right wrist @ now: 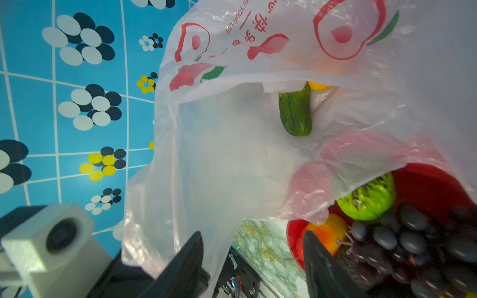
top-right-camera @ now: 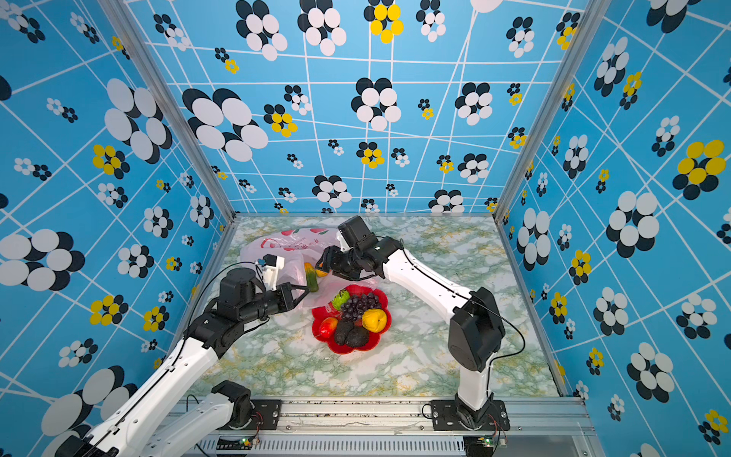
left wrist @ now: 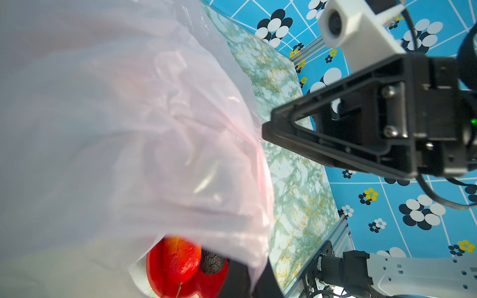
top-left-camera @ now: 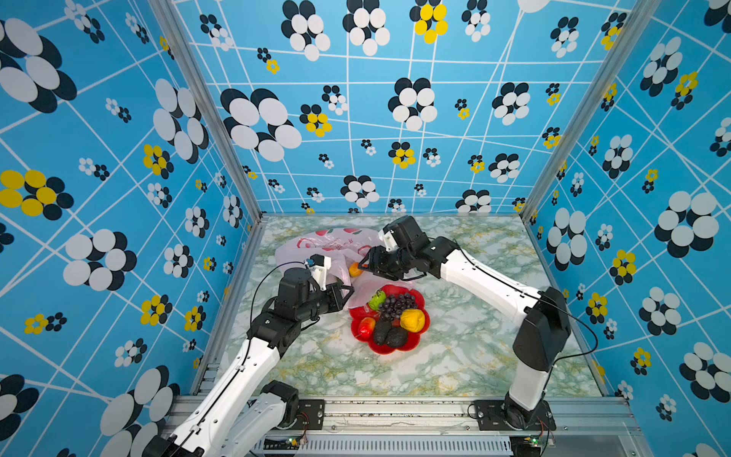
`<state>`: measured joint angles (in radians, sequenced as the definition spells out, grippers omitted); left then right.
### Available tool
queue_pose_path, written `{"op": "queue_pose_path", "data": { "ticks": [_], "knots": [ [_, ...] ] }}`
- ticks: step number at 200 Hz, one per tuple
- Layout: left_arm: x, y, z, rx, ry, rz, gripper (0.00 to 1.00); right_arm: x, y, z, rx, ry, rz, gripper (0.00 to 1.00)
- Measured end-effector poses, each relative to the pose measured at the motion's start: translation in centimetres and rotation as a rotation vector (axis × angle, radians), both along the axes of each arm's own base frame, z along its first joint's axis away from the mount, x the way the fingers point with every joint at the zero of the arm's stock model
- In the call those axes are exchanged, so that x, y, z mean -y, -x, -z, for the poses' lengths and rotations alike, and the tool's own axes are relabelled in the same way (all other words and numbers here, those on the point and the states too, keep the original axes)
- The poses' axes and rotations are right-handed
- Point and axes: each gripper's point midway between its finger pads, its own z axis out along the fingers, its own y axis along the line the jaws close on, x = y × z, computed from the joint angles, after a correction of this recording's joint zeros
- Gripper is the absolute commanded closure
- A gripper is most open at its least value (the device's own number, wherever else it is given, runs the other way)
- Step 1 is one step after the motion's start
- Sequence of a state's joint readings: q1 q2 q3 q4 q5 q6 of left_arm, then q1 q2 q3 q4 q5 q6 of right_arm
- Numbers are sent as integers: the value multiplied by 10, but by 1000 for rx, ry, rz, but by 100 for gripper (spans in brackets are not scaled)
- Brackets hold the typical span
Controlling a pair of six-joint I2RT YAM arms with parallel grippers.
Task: Place the fruits into the plastic bag
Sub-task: Place the fruit in the plastic bag, then pick up the fruit from the plate.
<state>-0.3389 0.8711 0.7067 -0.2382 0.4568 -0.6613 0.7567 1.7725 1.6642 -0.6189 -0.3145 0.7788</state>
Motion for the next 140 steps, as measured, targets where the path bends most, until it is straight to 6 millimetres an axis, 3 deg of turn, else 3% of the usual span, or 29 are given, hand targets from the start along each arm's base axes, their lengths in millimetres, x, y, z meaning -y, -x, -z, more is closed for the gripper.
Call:
{"op": "queue_pose_path", "data": {
  "ticks": [43,78,105,140],
  "knots": [
    [-2,0,-2,19,-9,-5,100,70,38,1,57,283,-71,32],
    [-2,1,-1,16,-17,-3,100,122,73,35,-10,511,-166,23],
    [-4,2,3,4,-27,-12,100,143,89,55,-59,607,-220,17],
    [-5,3,1,10,-27,-16,100,145,92,61,-57,636,-270,6]
  ]
}}
